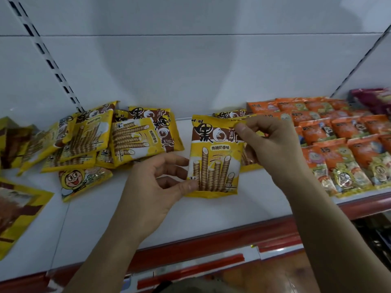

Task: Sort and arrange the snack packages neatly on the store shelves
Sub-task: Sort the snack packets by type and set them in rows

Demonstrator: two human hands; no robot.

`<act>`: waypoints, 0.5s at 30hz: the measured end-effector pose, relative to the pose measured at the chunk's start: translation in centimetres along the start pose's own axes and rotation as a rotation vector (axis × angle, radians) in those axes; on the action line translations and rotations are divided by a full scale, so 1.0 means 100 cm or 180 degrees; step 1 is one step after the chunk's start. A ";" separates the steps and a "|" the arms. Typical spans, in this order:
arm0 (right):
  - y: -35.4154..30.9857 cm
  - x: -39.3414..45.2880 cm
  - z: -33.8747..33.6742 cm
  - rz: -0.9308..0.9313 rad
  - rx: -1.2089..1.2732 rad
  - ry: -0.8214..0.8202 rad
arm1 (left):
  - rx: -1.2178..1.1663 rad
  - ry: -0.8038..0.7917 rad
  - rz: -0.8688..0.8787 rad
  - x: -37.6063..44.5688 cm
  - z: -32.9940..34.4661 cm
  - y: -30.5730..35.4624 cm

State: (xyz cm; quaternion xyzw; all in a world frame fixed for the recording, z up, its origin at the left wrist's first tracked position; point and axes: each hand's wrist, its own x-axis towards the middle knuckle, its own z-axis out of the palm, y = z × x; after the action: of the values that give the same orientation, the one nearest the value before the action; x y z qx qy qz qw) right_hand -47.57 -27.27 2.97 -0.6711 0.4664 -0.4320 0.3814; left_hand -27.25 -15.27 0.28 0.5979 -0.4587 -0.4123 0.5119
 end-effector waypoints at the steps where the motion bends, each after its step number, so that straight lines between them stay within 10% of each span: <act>1: -0.001 0.005 -0.007 -0.0105 -0.0251 -0.0038 | 0.0057 0.0033 0.0008 0.001 0.005 0.001; 15: 0.002 0.081 -0.070 -0.0670 -0.2595 -0.1282 | 0.1308 0.0216 0.0193 0.018 0.087 0.003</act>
State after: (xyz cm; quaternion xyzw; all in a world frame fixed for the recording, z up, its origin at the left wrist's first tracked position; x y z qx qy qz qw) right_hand -52.63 -35.81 6.93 -0.8804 0.4441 -0.1110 0.1236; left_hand -35.22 -19.11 -0.69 0.6893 -0.5333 -0.2741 0.4066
